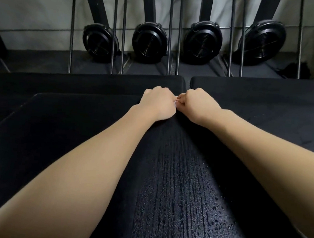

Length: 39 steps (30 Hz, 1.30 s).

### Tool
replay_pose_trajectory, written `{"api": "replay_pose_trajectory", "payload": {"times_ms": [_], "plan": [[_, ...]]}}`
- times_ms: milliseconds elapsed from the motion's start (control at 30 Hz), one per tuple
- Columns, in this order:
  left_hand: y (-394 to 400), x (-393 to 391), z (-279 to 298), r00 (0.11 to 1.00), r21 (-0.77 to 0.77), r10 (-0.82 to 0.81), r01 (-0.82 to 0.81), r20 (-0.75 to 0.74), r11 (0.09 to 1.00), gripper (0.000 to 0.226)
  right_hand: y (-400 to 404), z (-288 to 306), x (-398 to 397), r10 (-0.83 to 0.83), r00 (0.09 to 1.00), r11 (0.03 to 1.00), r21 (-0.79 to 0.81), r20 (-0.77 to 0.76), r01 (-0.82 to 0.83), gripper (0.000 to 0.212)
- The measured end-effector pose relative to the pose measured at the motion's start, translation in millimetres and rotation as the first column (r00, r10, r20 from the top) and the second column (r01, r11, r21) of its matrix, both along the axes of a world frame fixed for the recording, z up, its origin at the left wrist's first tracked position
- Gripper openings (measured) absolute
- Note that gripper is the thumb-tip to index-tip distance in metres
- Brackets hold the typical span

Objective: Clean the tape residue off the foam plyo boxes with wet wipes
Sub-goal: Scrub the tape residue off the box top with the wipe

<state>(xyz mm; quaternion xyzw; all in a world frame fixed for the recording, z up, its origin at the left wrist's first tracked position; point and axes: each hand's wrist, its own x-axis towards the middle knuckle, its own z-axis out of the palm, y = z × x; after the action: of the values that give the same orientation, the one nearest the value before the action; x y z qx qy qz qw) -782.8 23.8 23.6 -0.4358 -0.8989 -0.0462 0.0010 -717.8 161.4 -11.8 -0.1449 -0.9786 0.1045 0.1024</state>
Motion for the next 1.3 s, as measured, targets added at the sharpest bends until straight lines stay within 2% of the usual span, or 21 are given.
{"api": "replay_pose_trajectory", "payload": {"times_ms": [133, 300, 367, 467, 633, 767, 900, 1033, 1167, 1267, 1300], "plan": [[19, 26, 1, 0.998, -0.006, -0.055, 0.055, -0.029, 0.998, 0.033, 23, 1, 29, -0.001, 1.0, 0.999, 0.042, 0.004, 0.001, 0.031], [28, 60, -4, 0.991, -0.01, -0.127, 0.127, -0.048, 0.992, 0.031, 35, -3, 71, 0.015, 1.0, 1.0, 0.0, -0.009, -0.015, 0.037], [17, 76, -2, 0.988, -0.03, -0.15, 0.148, -0.044, 0.988, 0.031, 30, 0, 88, 0.048, 0.999, 0.998, 0.041, 0.011, -0.049, 0.034], [-12, 104, 4, 0.973, -0.066, -0.218, 0.213, -0.079, 0.975, 0.033, 9, 0, 120, 0.114, 0.993, 0.986, 0.121, 0.037, -0.118, 0.049], [-60, 152, 0, 0.927, -0.064, -0.345, 0.339, -0.146, 0.939, 0.029, -32, -14, 182, 0.252, 0.967, 0.955, 0.17, -0.028, -0.244, 0.048], [-46, 136, -3, 0.947, -0.048, -0.291, 0.287, -0.134, 0.957, 0.029, -26, -12, 167, 0.221, 0.972, 0.966, 0.155, -0.079, -0.207, 0.051], [-7, 100, -8, 0.979, 0.023, -0.177, 0.18, -0.099, 0.983, 0.035, 10, -6, 120, 0.087, 0.995, 0.983, 0.157, 0.04, -0.092, 0.035], [35, 67, -10, 0.991, -0.002, -0.115, 0.116, -0.075, 0.993, 0.033, 34, 1, 79, -0.043, 0.998, 0.997, 0.06, 0.053, 0.04, 0.053], [46, 59, -16, 0.994, -0.023, -0.097, 0.096, -0.049, 0.995, 0.033, 41, -2, 76, -0.048, 0.999, 0.999, 0.003, 0.015, 0.048, 0.037], [29, 74, -17, 0.988, -0.006, -0.137, 0.137, -0.065, 0.991, 0.033, 30, -1, 97, -0.013, 1.0, 1.0, -0.013, -0.002, 0.013, 0.05], [20, 82, -16, 0.983, -0.007, -0.163, 0.163, -0.081, 0.987, 0.034, 24, 0, 108, 0.003, 1.0, 1.0, -0.008, -0.001, -0.003, 0.046]]}}
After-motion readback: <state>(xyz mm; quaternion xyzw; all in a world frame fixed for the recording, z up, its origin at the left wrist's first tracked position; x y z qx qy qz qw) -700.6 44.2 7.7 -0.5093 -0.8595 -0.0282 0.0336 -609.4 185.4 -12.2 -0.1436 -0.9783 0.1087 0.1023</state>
